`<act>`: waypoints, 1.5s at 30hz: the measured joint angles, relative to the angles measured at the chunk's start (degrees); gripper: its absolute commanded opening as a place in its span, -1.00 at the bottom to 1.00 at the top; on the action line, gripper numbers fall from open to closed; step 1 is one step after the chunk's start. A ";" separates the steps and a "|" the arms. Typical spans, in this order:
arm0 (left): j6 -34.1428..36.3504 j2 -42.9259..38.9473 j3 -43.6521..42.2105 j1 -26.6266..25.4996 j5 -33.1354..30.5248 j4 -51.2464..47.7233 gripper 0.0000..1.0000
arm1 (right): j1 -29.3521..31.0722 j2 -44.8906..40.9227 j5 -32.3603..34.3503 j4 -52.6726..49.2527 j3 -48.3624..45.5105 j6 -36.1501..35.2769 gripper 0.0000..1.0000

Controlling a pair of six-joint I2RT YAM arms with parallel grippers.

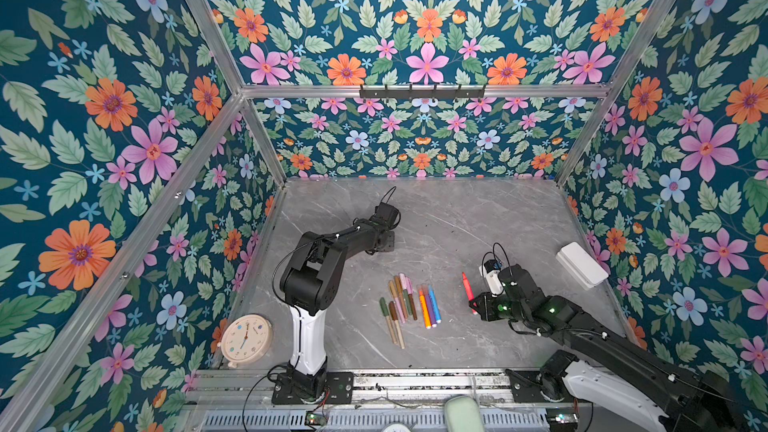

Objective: Open the pen caps
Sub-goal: 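Pull the cap away with the left gripper while the right gripper holds the highlighter, then drop the cap with the left gripper while the right gripper sets the uncapped highlighter down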

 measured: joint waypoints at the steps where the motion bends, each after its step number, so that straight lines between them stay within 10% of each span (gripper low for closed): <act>1: 0.02 -0.39 -0.20 0.00 0.00 0.04 -0.19 | -0.02 -0.09 0.44 -0.39 0.37 0.00 -1.00; 15: 1.01 -19.89 -21.64 0.11 1.49 16.55 -0.08 | -17.88 18.99 -1.64 -7.74 21.00 -6.75 -1.00; 32: 1.57 -44.06 -41.94 0.11 7.28 39.23 0.08 | -20.74 61.70 12.37 -12.52 51.74 -13.44 -1.00; 39: 0.37 -41.59 -40.74 0.11 8.52 39.47 0.08 | -20.79 63.56 13.42 -14.73 52.94 -12.96 -0.07; 45: 0.17 -38.88 -39.82 0.11 8.96 38.91 0.08 | -20.79 63.39 13.40 -15.21 54.12 -12.98 0.11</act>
